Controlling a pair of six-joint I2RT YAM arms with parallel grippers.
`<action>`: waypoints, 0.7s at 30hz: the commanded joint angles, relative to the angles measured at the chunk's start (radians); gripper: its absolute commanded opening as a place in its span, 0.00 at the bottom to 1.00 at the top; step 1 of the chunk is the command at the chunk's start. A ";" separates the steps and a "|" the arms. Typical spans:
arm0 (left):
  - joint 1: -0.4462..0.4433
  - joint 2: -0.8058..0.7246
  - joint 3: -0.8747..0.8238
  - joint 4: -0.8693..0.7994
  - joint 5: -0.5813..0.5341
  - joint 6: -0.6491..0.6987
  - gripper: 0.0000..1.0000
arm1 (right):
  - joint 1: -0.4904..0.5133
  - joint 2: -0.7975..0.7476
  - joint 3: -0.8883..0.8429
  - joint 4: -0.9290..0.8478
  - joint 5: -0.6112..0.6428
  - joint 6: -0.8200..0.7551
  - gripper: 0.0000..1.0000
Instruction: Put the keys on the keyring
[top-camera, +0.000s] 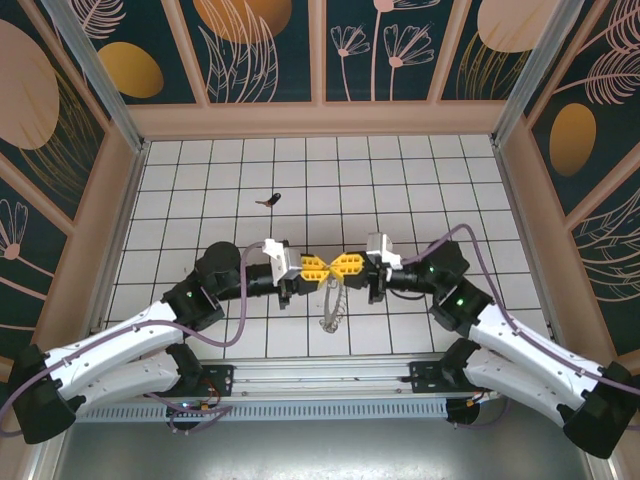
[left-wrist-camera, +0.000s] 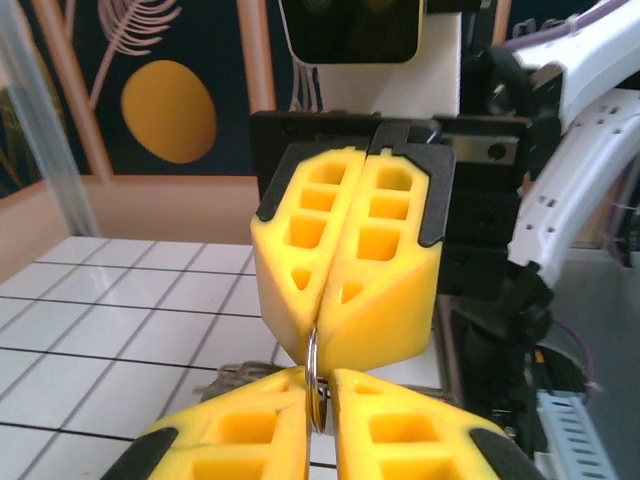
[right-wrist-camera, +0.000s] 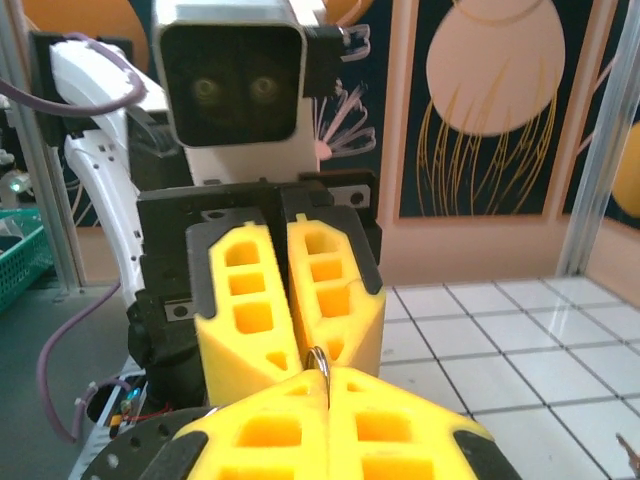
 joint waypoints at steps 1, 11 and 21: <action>-0.015 0.007 0.042 -0.111 0.008 0.065 0.15 | 0.010 0.019 0.130 -0.251 0.066 -0.094 0.00; -0.014 0.038 0.074 -0.161 0.010 0.086 0.03 | 0.116 0.118 0.288 -0.520 0.174 -0.209 0.00; -0.014 0.007 0.032 -0.109 0.027 0.050 0.00 | 0.152 0.036 0.229 -0.487 0.180 -0.241 0.13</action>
